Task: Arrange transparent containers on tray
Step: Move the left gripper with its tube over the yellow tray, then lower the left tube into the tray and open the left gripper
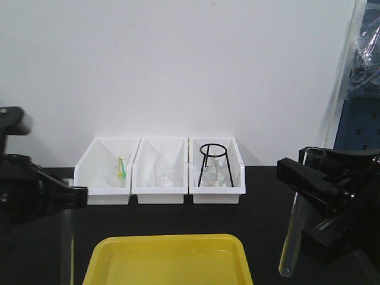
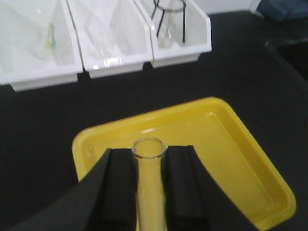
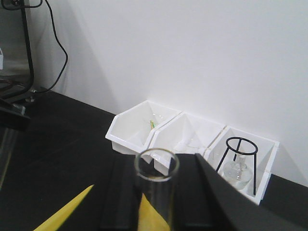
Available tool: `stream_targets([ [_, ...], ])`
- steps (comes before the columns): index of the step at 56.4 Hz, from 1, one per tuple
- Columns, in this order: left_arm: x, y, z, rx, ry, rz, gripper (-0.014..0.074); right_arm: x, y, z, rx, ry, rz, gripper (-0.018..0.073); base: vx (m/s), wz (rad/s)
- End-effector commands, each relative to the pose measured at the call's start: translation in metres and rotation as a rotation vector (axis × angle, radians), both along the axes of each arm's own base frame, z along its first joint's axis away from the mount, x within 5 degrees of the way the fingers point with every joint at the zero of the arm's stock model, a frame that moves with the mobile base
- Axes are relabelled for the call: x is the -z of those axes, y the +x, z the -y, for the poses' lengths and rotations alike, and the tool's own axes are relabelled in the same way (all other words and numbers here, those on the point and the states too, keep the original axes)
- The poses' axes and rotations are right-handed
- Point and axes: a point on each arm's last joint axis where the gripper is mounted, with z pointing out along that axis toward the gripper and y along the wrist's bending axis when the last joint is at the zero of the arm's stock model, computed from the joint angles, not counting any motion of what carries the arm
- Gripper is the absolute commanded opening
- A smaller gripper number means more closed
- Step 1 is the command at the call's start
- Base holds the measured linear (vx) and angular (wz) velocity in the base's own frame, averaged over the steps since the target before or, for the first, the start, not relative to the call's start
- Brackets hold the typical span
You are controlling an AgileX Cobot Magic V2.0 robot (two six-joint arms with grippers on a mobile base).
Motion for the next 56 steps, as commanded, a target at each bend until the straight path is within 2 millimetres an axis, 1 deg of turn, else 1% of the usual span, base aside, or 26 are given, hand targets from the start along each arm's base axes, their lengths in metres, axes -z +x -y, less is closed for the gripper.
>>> stream_targets([
  [1, -0.010, 0.019, 0.015, 0.029, -0.077, -0.016, 0.0000, -0.019, -0.003, 0.004, 0.016, 0.057, 0.107, -0.0009, 0.00, 0.00],
  [10, 0.005, 0.053, 0.036, 0.078, -0.149, -0.110, 0.0000, -0.019, -0.003, 0.004, 0.016, 0.057, 0.107, -0.0009, 0.00, 0.00],
  [14, 0.016, 0.068, 0.043, 0.086, -0.161, -0.141, 0.0000, -0.019, -0.003, 0.004, 0.016, 0.057, 0.107, -0.0009, 0.00, 0.00],
  [23, 0.053, 0.093, 0.052, 0.074, -0.134, -0.232, 0.0000, -0.019, -0.003, 0.004, 0.016, 0.056, 0.106, -0.0009, 0.00, 0.00],
  [30, 0.078, 0.110, 0.056, 0.055, -0.115, -0.257, 0.0000, -0.018, -0.003, 0.004, 0.015, 0.051, 0.099, -0.0009, 0.00, 0.00],
  [41, 0.100, 0.122, 0.059, 0.034, -0.109, -0.283, 0.0000, -0.015, -0.003, 0.003, 0.010, 0.034, 0.071, -0.0009, 0.00, 0.00],
  [56, 0.121, 0.132, 0.062, 0.014, -0.102, -0.318, 0.0000, -0.015, -0.003, 0.003, 0.010, 0.031, 0.071, -0.0009, 0.00, 0.00],
])
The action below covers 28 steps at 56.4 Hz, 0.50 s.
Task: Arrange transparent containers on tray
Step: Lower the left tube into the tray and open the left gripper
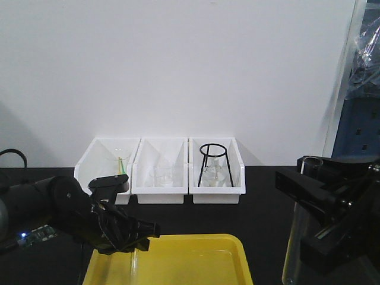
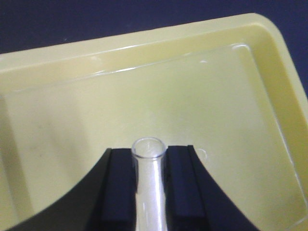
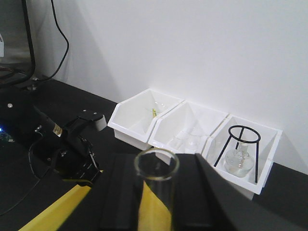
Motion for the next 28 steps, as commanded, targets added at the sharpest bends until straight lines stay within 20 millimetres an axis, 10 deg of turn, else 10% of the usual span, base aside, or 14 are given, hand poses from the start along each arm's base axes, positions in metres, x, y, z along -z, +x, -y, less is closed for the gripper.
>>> stream_targets([
  [1, -0.026, 0.003, 0.003, -0.029, -0.056, 0.096, 0.0000, -0.019, -0.002, 0.004, 0.016, 0.054, 0.108, -0.0009, 0.00, 0.00],
  [28, -0.002, 0.010, 0.006, -0.054, -0.050, 0.029, 0.0040, -0.019, -0.002, 0.004, 0.016, 0.051, 0.110, -0.0009, 0.00, 0.00],
])
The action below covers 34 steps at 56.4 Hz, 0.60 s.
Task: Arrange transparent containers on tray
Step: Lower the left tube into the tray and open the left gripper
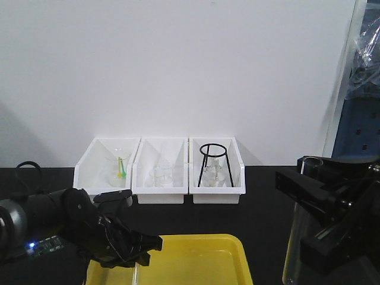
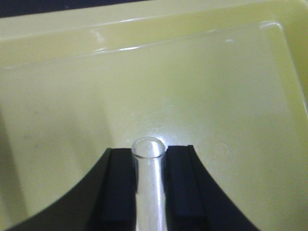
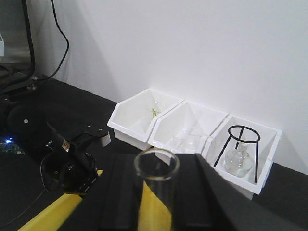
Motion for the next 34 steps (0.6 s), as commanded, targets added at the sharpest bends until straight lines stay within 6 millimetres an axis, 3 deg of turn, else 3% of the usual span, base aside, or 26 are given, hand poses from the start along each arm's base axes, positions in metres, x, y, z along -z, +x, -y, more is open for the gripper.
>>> stream_targets([
  [1, -0.0311, 0.0036, 0.0031, -0.038, -0.061, 0.105, 0.0051, -0.0191, -0.0023, 0.0037, 0.016, 0.055, 0.109, -0.0009, 0.00, 0.00],
  [22, -0.0283, 0.0038, 0.0008, -0.010, -0.011, 0.114, 0.0397, -0.0191, -0.0023, 0.0037, 0.016, 0.055, 0.109, -0.0009, 0.00, 0.00],
  [34, -0.0279, 0.0041, -0.0004, 0.003, 0.011, 0.123, 0.0436, -0.0191, -0.0023, 0.0037, 0.016, 0.055, 0.109, -0.0009, 0.00, 0.00],
])
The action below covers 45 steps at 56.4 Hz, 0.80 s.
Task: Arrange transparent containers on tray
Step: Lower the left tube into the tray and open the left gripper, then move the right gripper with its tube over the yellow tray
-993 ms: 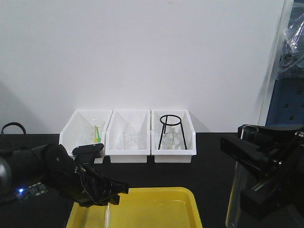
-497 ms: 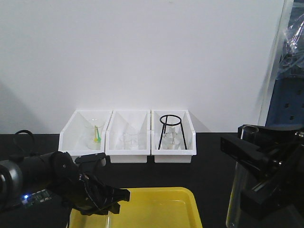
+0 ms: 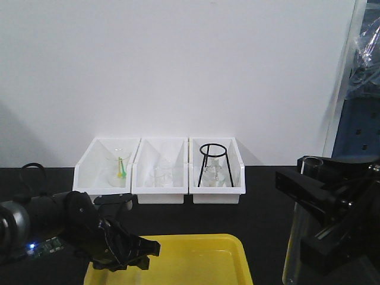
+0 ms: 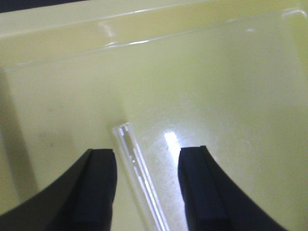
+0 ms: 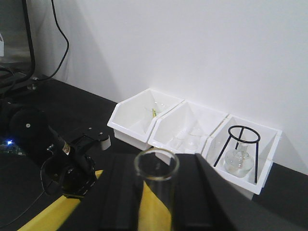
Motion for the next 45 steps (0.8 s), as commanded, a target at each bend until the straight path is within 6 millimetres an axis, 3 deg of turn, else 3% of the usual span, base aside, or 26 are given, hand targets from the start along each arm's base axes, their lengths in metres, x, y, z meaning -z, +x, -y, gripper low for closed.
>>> stream_targets([
  [1, -0.034, 0.003, 0.002, -0.018, -0.046, 0.118, 0.0436, -0.019, -0.002, 0.004, 0.016, 0.055, 0.109, -0.0009, 0.00, 0.00],
  [17, -0.046, 0.000, 0.000, -0.005, -0.034, 0.158, 0.0436, -0.019, -0.002, 0.004, 0.015, 0.053, 0.106, -0.0009, 0.00, 0.00],
  [31, -0.094, -0.015, -0.013, 0.050, 0.053, 0.325, 0.0402, -0.011, 0.004, -0.001, 0.011, 0.058, 0.028, -0.0009, 0.00, 0.00],
  [38, -0.129, -0.030, -0.020, 0.057, 0.063, 0.429, 0.0303, 0.009, 0.021, -0.013, 0.017, 0.071, -0.117, -0.0009, 0.00, 0.00],
  [45, -0.167, -0.050, -0.029, 0.055, 0.062, 0.543, 0.0123, 0.036, 0.044, -0.027, 0.047, 0.105, -0.298, -0.0009, 0.00, 0.00],
])
